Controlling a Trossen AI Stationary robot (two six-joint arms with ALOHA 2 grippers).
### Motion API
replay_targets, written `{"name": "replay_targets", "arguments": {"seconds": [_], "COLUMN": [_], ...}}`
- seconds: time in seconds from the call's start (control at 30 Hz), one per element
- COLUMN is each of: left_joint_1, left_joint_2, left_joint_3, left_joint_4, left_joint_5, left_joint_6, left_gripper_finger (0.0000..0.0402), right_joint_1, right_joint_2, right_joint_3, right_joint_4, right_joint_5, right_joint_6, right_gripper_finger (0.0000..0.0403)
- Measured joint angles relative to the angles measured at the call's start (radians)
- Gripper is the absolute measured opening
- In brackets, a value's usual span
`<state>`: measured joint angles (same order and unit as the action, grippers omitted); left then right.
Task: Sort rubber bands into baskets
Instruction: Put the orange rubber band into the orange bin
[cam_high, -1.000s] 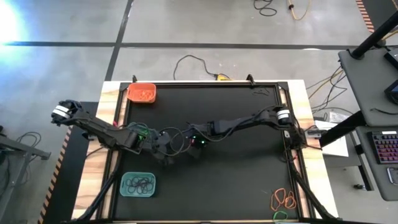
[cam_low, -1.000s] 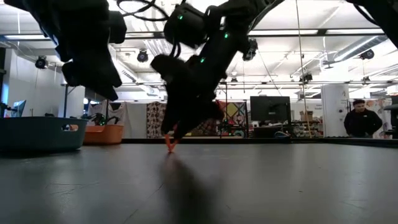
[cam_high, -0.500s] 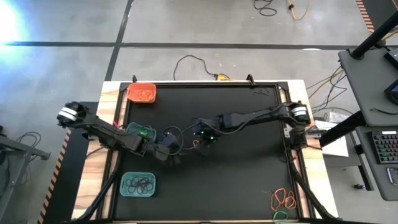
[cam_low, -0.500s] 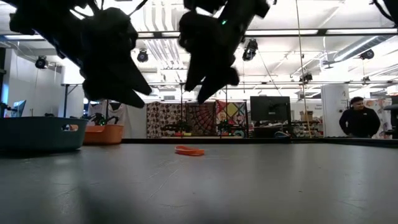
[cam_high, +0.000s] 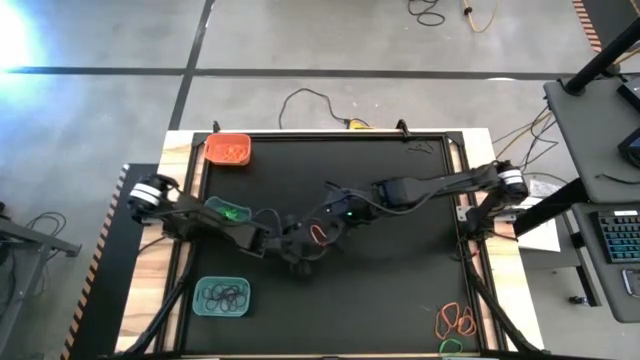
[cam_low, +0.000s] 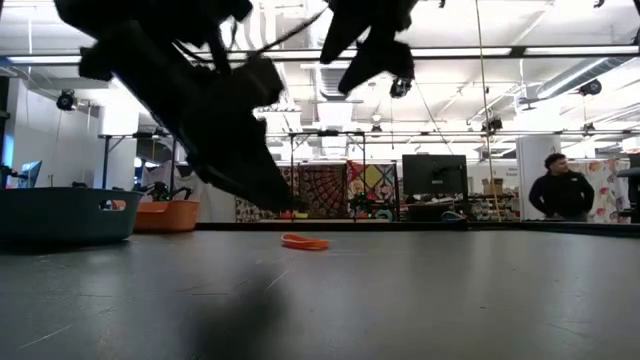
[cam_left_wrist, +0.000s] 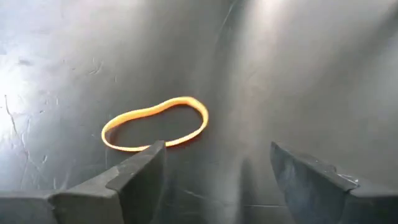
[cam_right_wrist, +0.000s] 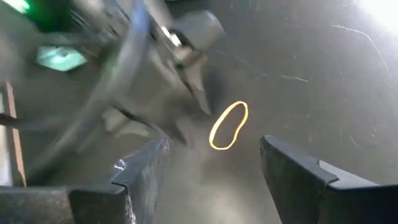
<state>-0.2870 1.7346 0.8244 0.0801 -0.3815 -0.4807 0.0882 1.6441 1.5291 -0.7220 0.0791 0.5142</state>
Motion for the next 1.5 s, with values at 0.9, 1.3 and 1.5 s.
{"name": "replay_targets", "arguments": {"seconds": [0.9, 1.3, 1.5], "left_joint_1": [0.161, 0.167, 0.184], "left_joint_2": [0.086, 0.127, -0.044], "left_joint_3": [-0.032, -0.035, -0.089], "left_joint_4": [0.040, 0.106, -0.064], "left_joint_5": [-0.132, -0.051, -0.036], "left_joint_6": [-0.102, -0.139, -0.139], "left_gripper_finger": [0.0224, 0.0034, 0.0005], "right_joint_1": [0.007, -0.053, -0.056], "right_joint_2": [-0.037, -0.038, -0.050], "right_joint_3": [-0.001, 0.002, 0.017], "right_joint_4": [-0.024, -0.051, -0.049], "right_joint_5": [0.003, -0.003, 0.000], "right_joint_6": [0.001, -0.010, -0.010], "right_gripper_finger": [0.0226, 0.0226, 0.0226]}}
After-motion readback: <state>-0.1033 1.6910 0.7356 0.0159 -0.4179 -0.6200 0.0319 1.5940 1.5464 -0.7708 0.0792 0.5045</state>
